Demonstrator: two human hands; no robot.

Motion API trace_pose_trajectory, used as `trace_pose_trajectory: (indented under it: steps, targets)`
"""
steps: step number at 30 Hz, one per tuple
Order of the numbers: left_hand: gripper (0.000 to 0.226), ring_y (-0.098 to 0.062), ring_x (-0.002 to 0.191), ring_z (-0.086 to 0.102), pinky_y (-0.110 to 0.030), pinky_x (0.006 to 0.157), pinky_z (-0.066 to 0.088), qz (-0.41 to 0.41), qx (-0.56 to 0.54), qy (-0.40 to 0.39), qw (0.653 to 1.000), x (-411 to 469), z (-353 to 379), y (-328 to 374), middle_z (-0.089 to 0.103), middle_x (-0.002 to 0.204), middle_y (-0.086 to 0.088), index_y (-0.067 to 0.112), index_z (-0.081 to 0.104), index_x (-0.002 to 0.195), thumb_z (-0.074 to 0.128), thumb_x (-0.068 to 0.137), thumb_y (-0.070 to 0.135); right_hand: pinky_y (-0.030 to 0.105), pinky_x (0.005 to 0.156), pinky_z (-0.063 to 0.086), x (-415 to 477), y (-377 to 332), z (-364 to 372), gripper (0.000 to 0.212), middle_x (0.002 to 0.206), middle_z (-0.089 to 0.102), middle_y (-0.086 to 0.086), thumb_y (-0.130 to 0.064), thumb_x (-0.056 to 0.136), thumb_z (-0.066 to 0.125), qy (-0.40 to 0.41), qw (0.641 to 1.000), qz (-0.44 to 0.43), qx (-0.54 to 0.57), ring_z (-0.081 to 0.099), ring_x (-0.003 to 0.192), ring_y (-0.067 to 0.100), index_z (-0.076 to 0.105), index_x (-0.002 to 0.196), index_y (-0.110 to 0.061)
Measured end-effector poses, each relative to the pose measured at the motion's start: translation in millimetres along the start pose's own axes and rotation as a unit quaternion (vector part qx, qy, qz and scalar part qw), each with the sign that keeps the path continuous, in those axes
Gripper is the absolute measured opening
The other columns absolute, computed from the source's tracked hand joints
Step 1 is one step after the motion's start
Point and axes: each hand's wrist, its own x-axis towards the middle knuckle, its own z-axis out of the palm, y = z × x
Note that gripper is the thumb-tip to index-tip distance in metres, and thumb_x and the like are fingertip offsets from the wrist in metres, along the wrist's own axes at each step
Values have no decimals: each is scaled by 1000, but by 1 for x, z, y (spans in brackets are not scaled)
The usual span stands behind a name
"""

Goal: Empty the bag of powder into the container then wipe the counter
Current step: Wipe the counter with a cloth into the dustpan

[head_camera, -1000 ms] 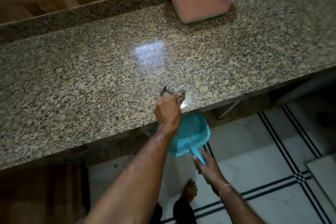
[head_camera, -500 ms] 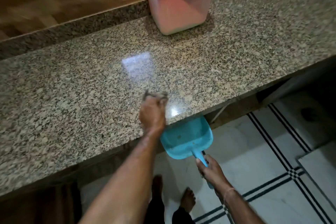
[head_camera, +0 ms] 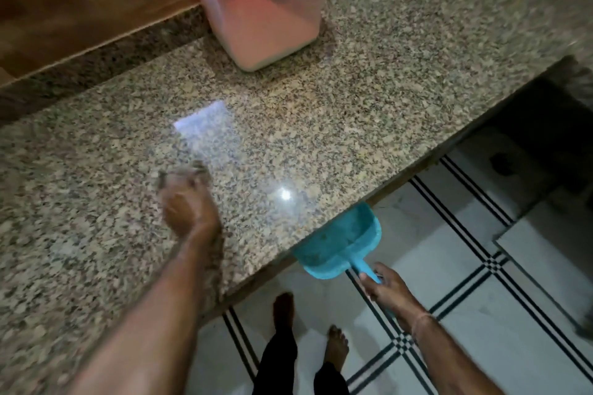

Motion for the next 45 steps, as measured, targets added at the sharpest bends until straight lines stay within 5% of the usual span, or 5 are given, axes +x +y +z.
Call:
trace_pose_trajectory:
  steps: [4,16,22,35,45]
  targets:
    - [23,0,81,51,-9,62,29,213,-44,-162,963,-58,48,58,63,103,10,27,73,109,58,101,42,27,64,41,11,-5,11,22,80,55,4,-27,101,64,9,1000,2,9,50,73,15,63,107,-6]
    - [34,-13,84,51,-30,68,41,-23,14,48,999,121,-4,-5,63,112,-5,10,64,116,58,101,40,32,66,36,29,-26,32,20,82,54,11,-22,101,64,-1,999,26,39,50,77,21,63,106,-2]
    - [20,1,85,58,-11,66,50,252,-52,-160,953,22,58,80,60,111,22,37,69,108,58,98,51,34,72,36,28,-24,35,24,80,54,12,-24,100,65,2,998,52,45,51,77,23,65,106,-1]
    - [25,-17,84,54,-28,62,39,-17,3,53,998,157,-25,-36,64,111,-10,10,62,112,56,104,34,36,72,39,25,-51,46,34,80,53,14,-32,99,64,-2,997,71,33,53,76,26,64,110,0]
    - [24,-2,72,59,-12,48,44,164,-103,-143,971,63,48,48,61,97,10,27,63,109,50,105,46,34,71,38,23,-59,60,30,82,56,15,-28,100,65,-15,998,56,-4,54,76,26,62,105,1]
